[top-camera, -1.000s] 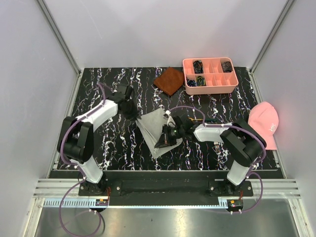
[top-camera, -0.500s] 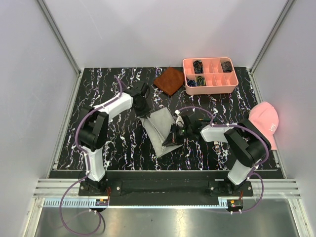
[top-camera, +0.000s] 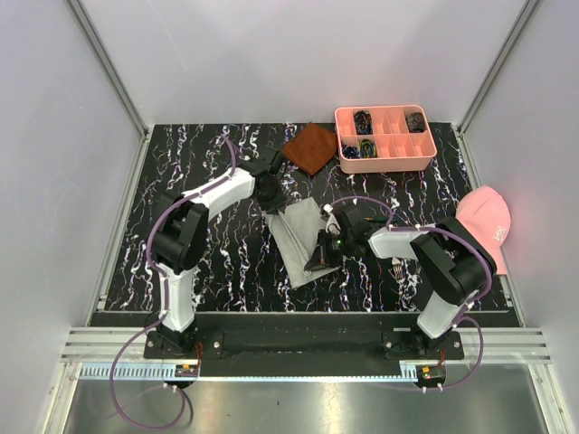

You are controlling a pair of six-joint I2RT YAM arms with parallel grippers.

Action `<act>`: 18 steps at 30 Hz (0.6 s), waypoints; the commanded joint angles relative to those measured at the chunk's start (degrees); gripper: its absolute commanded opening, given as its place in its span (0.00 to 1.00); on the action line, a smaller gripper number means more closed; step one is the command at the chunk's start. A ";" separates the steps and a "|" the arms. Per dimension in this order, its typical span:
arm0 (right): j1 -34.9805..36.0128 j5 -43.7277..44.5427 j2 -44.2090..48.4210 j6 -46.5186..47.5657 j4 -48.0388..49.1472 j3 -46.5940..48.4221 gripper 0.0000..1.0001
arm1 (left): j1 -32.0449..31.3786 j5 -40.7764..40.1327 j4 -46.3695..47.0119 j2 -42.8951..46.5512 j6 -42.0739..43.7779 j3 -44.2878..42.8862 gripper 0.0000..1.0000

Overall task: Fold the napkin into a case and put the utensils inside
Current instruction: Fold the lower triangle-folded napkin at the center of the board.

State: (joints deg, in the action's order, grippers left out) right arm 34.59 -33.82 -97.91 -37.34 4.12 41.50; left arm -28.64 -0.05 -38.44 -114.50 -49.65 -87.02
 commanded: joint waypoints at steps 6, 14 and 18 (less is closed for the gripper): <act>1.61 -3.27 -0.09 1.22 -5.44 1.92 0.00 | 2.36 -4.35 4.86 3.05 0.34 -0.35 0.13; 12.77 -3.17 -2.90 -4.56 -2.30 7.71 0.00 | 7.71 -2.15 5.30 12.27 2.97 10.28 0.10; 16.65 -4.67 -5.36 -7.22 0.98 10.18 0.00 | 11.32 -0.74 5.83 18.50 4.47 15.65 0.10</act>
State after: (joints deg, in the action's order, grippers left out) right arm 47.20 -34.02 -100.97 -41.06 5.82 49.50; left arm -21.54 1.19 -37.95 -103.57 -47.57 -73.91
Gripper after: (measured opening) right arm 0.014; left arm 0.107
